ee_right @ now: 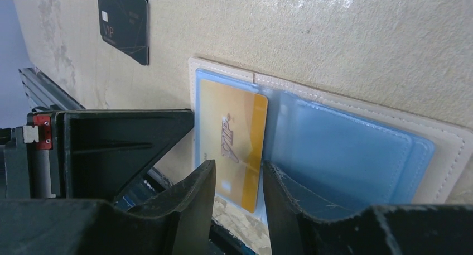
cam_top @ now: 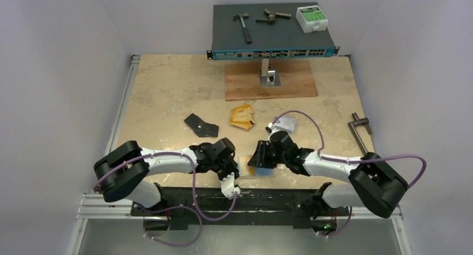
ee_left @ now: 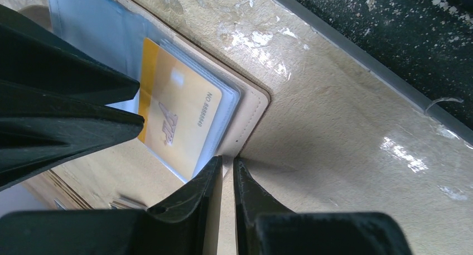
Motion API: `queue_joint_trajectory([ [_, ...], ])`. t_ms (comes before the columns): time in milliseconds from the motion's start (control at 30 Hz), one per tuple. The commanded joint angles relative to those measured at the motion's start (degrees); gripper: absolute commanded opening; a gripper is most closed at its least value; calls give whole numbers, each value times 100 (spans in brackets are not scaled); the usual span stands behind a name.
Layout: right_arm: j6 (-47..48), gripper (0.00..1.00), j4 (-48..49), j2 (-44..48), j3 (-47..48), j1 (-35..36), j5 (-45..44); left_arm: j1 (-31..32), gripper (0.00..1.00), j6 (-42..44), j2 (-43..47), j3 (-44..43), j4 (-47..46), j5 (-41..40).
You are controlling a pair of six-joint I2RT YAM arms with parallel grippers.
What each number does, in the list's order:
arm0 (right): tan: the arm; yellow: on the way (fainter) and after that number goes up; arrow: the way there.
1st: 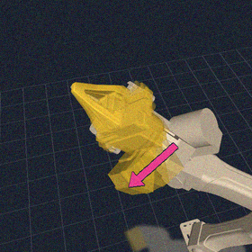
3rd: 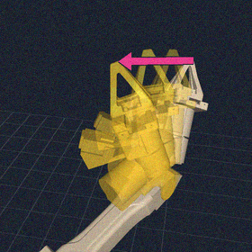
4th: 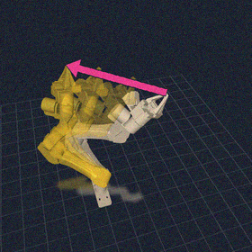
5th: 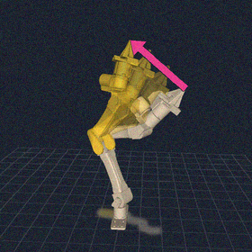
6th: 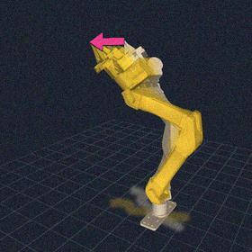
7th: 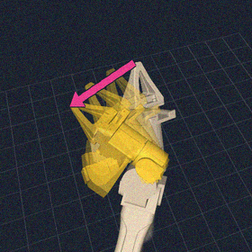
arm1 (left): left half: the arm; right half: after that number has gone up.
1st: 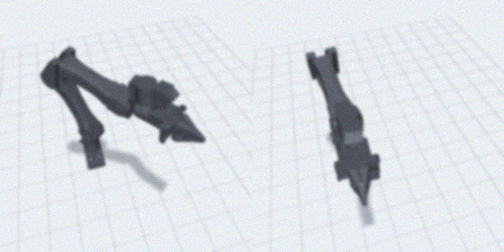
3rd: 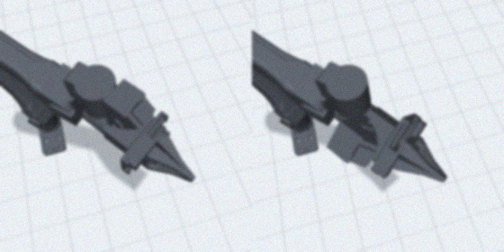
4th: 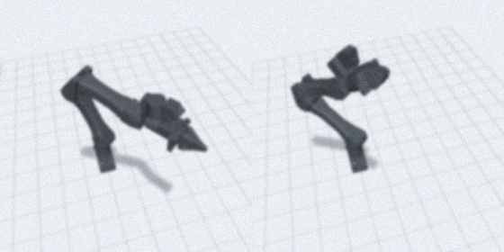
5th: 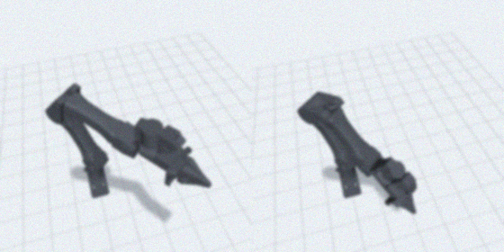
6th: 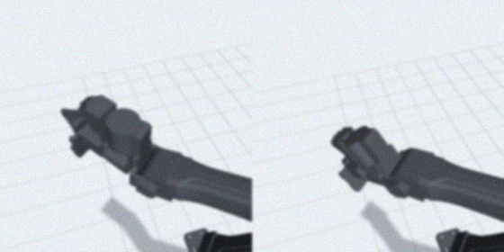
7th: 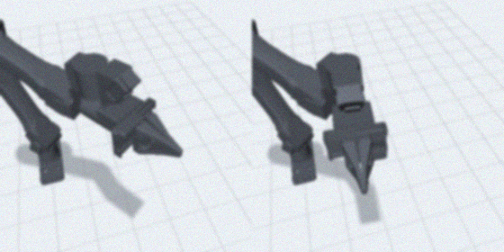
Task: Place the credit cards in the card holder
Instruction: Insert the credit card into the card holder.
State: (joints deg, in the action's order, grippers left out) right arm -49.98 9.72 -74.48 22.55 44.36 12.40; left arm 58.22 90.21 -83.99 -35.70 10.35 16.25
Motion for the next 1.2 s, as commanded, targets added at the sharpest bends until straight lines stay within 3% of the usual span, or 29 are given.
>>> queue_joint_trajectory([
  [0,180,37,-467,348,220,40,-194,32,12,47,152,116,53,89],
  [467,18,37,-172,-279,588,534,-204,41,12,-49,124,12,-9,145],
  [833,219,40,-1191,363,861,578,-413,67,13,-223,219,-177,248,-52],
  [1067,998,49,-2449,1333,1326,-600,-588,-12,33,-1373,365,-1162,1397,-611],
  [1167,1317,66,-2832,1541,1559,-1345,-683,-132,42,-2103,135,-1957,2164,-893],
])
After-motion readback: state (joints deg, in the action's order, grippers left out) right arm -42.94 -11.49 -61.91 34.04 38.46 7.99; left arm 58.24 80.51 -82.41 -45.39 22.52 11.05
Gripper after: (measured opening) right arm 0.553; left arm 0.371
